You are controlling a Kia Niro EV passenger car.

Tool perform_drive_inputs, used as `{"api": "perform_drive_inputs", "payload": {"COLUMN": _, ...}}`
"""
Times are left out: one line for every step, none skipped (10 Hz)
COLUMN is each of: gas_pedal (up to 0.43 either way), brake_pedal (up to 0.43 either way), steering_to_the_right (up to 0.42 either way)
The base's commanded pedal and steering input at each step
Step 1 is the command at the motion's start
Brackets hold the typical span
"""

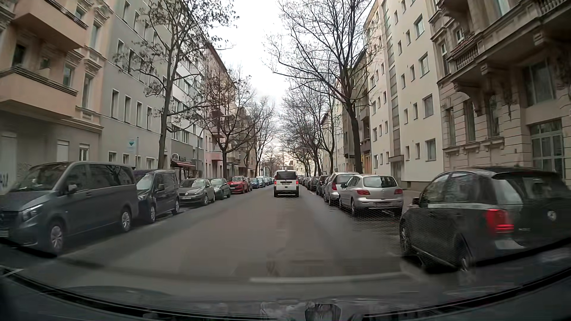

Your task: Follow the waypoints while adhering to traffic rules and regulations

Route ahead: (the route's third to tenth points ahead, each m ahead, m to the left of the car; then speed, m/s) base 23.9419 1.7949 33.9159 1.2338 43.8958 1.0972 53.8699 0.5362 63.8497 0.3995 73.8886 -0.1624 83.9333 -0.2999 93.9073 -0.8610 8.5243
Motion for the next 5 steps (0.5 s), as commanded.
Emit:
{"api": "perform_drive_inputs", "payload": {"gas_pedal": 0.059, "brake_pedal": 0.012, "steering_to_the_right": 0.004}}
{"api": "perform_drive_inputs", "payload": {"gas_pedal": 0.059, "brake_pedal": 0.012, "steering_to_the_right": 0.003}}
{"api": "perform_drive_inputs", "payload": {"gas_pedal": 0.059, "brake_pedal": 0.012, "steering_to_the_right": 0.003}}
{"api": "perform_drive_inputs", "payload": {"gas_pedal": 0.059, "brake_pedal": 0.012, "steering_to_the_right": 0.001}}
{"api": "perform_drive_inputs", "payload": {"gas_pedal": 0.059, "brake_pedal": 0.012, "steering_to_the_right": -0.004}}
